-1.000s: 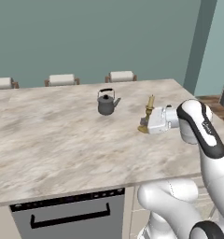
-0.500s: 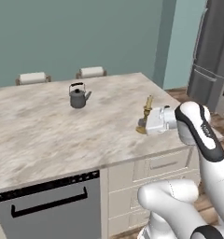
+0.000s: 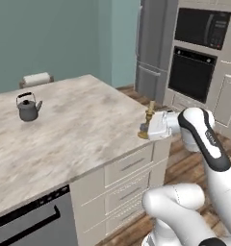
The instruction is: Pick the candle and candle from the dining table and place them in the open cabinet. Close the cabinet after placing the objects.
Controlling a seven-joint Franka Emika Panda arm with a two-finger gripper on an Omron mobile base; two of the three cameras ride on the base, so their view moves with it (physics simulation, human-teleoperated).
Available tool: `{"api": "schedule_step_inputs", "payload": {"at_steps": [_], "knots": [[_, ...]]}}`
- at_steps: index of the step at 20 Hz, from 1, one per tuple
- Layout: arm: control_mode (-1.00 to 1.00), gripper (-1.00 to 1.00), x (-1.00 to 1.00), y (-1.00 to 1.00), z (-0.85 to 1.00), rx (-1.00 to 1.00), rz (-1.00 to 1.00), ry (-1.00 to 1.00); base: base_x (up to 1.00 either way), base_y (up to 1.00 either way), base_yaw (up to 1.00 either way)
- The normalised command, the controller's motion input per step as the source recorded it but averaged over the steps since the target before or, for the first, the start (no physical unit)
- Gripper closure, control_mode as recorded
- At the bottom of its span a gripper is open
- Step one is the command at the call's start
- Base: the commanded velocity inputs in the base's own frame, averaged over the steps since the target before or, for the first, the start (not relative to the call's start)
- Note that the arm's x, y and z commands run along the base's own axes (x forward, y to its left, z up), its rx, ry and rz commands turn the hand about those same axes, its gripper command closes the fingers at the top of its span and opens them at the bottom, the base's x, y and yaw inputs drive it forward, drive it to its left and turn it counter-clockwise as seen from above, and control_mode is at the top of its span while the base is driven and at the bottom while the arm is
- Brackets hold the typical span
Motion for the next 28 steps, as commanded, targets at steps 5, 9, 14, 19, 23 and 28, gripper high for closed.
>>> {"api": "schedule_step_inputs", "payload": {"at_steps": [5, 9, 14, 19, 23, 28], "knots": [[1.0, 1.0, 0.0, 0.0, 0.0, 0.0, 0.0, 0.0, -0.03, -0.25, -0.58], [1.0, 1.0, 0.0, 0.0, 0.0, 0.0, 0.0, 0.0, 0.0, -0.32, -0.57], [1.0, 1.0, 0.0, 0.0, 0.0, 0.0, 0.0, 0.0, 0.0, -0.41, -0.56], [1.0, 1.0, 0.0, 0.0, 0.0, 0.0, 0.0, 0.0, 0.0, -0.4, -0.58], [1.0, 1.0, 0.0, 0.0, 0.0, 0.0, 0.0, 0.0, 0.0, -0.4, -0.56], [1.0, 1.0, 0.0, 0.0, 0.0, 0.0, 0.0, 0.0, 0.0, -0.28, -0.55]]}}
